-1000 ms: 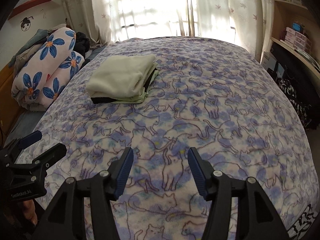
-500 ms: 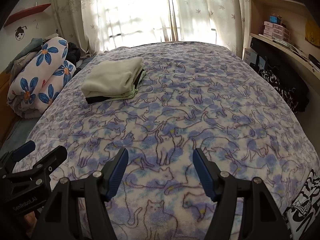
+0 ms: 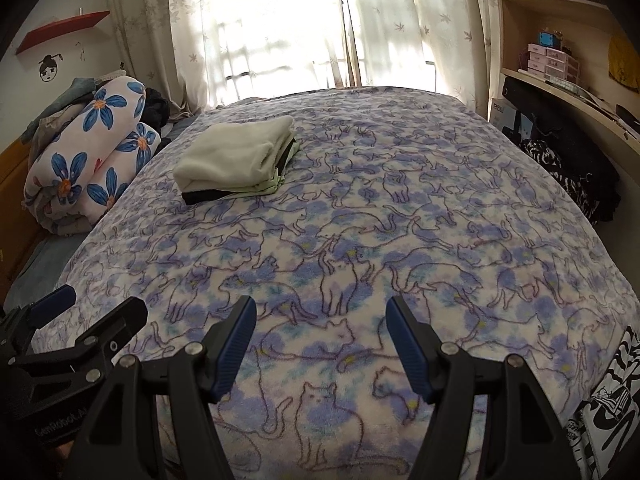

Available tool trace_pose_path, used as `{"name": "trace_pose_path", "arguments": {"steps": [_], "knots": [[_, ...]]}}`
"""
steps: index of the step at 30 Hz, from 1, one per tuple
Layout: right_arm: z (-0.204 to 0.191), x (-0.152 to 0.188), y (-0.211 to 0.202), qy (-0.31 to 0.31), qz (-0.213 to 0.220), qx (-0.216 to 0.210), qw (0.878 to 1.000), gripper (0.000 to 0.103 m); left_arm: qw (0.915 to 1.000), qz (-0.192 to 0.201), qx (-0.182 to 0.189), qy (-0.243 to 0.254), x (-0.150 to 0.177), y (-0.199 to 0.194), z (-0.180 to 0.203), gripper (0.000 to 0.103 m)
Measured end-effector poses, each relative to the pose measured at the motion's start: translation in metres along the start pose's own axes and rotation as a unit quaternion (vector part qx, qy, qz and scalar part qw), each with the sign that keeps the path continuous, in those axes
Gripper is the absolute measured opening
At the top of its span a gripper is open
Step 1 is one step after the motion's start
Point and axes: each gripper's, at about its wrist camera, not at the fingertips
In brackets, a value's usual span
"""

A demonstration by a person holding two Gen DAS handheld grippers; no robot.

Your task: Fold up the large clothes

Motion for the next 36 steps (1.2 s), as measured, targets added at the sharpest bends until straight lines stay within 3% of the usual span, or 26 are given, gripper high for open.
{"name": "trace_pose_path", "arguments": {"steps": [16,36], "knots": [[0.007,0.008,0.011,0.004,-0.014,0.022,1.000,0.068,0.9994,-0.026,0.016,-0.014,0.014,0.016,0.003,0.101],[0.007,0.007,0.016,0.000,-0.015,0.029,0.999,0.068,0.9993,-0.030,0.019,-0.016,0.013,0.019,0.001,0.101]]}}
Point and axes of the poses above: each gripper's, at about its wrist camera, not at the fingertips, and y roughly the way its jaws point, z to its right, x to its underside, and after that the axes turned 14 degrees about y, right-handed
